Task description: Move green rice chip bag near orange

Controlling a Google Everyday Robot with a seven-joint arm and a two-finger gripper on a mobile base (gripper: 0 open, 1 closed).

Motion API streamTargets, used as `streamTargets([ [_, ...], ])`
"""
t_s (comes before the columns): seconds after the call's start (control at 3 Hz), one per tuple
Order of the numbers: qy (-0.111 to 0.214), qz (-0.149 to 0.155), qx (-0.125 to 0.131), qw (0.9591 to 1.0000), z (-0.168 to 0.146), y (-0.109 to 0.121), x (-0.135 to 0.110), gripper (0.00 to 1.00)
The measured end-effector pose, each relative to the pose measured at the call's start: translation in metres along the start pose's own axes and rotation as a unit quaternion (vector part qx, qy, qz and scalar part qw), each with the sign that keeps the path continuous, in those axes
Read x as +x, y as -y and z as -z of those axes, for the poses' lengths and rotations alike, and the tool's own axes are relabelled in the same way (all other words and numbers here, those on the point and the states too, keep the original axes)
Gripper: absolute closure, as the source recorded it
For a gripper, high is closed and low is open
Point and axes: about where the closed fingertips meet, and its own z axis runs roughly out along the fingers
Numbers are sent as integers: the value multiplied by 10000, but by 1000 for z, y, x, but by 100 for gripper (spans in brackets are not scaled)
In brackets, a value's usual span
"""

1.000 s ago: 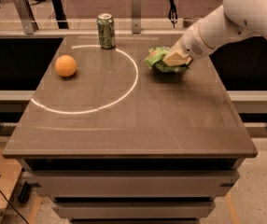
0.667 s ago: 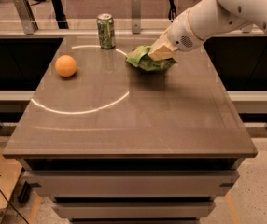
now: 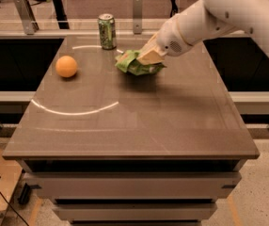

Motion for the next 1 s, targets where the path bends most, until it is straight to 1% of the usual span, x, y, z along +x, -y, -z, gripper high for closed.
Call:
streamTargets([
  [0.33, 391, 116, -303, 9987, -33, -19, -24, 100],
  [0.67, 660, 92, -526, 9964, -59, -32, -38, 81],
  [1.0, 902, 32, -679, 9936, -77, -42, -50, 57],
])
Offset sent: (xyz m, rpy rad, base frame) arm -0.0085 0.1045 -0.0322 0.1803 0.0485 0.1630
